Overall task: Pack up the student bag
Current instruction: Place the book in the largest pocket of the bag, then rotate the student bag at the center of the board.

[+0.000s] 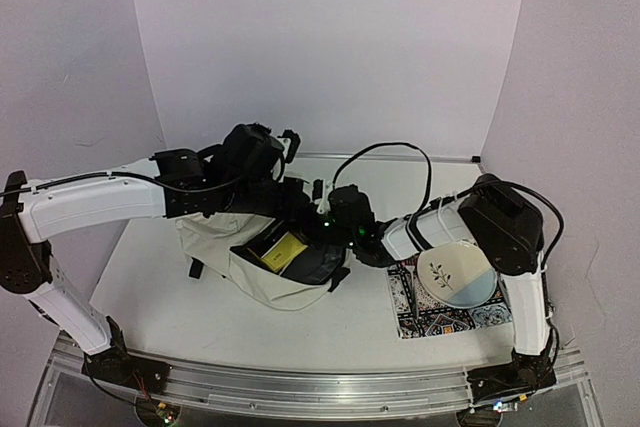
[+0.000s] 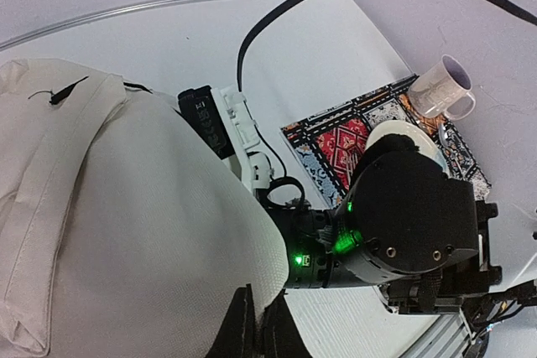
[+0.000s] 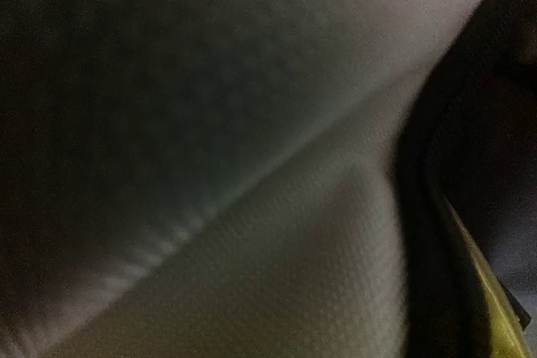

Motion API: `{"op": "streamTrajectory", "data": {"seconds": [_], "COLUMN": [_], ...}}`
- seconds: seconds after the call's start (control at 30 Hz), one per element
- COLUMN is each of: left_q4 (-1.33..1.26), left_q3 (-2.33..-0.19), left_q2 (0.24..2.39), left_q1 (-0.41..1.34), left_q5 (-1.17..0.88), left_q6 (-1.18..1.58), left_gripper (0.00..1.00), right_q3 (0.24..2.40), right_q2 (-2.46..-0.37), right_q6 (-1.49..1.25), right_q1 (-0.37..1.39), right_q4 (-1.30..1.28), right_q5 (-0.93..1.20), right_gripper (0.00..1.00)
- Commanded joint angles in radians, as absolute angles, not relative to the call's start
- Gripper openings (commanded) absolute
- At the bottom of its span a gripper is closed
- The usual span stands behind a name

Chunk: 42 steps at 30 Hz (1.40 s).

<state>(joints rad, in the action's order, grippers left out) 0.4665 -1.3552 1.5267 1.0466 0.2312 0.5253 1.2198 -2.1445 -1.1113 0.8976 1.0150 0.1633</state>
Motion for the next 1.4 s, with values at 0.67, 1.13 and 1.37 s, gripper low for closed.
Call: {"op": "streamTrajectory", "data": {"seconds": [0.67,1.13,1.37], "left_q4": [0.321,0.315,0.312], "left_q3": [-1.238,-1.143,-1.100], "left_q2": [1.465,1.447,1.487], "left_q1": [1.072,1.072,1.072], "left_q5": [0.172,0.217,0.189], "left_q6": [0.577,0.555,0.537], "left_gripper": [0.00,0.00,0.00], "right_q3": [1.054,0.988,0.972], "right_q2": [-1.873,-1.729,-1.704], "right_q6": [-0.666,-0.462,-0.428], "right_q1": [0.897,0.874,0.801], "right_q4": [0.735,0.502,0.394], "right_q5": [0.275,0.049,-0.072], "right_gripper": [0.67,0.77,0.81]}}
